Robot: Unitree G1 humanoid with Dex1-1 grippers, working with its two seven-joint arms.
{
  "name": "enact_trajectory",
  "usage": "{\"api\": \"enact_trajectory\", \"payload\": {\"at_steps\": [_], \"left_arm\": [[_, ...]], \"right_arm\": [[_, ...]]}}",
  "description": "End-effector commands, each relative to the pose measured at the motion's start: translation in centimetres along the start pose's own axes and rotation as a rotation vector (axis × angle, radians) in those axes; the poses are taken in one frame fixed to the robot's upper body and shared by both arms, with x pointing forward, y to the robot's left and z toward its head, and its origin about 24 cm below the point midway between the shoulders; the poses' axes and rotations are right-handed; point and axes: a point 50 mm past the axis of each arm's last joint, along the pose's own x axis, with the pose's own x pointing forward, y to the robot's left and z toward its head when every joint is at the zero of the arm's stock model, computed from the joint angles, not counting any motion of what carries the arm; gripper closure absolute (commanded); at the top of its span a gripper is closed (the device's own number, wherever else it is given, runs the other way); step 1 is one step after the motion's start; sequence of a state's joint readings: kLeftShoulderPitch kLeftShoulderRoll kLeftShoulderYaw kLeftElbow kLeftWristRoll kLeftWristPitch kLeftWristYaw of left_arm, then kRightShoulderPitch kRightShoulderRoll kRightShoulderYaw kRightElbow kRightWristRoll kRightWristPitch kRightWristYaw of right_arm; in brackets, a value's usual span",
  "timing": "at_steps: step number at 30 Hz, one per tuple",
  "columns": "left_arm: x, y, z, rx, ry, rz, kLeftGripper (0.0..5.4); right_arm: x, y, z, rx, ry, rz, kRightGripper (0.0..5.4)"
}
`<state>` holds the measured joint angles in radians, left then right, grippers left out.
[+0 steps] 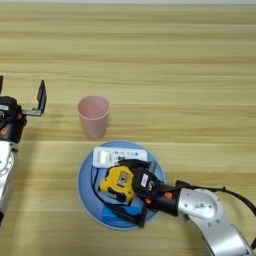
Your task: Move the objects on the table
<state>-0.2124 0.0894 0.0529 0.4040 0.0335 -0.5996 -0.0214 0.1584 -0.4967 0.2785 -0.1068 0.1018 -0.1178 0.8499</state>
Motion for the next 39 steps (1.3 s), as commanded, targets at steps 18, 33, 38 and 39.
{"api": "enact_trajectory", "payload": {"at_steps": [18, 33, 38, 39], "left_arm": [[0.1, 0.0, 0.2, 0.004, -0.017, 0.001, 0.00], [0.1, 0.0, 0.2, 0.005, -0.018, 0.002, 0.00], [0.2, 0.0, 0.2, 0.005, -0.017, 0.002, 0.00], [0.1, 0.0, 0.2, 0.005, -0.017, 0.002, 0.00]], "right_arm": [[1.1, -0.9, -1.0, -0.002, 0.059, -0.056, 0.02], [0.8, -0.3, -1.7, 0.023, 0.102, -0.010, 0.69], [0.8, -0.4, -1.6, 0.021, 0.095, -0.010, 1.16], [0.8, -0.4, -1.6, 0.020, 0.095, -0.010, 1.17]]}}
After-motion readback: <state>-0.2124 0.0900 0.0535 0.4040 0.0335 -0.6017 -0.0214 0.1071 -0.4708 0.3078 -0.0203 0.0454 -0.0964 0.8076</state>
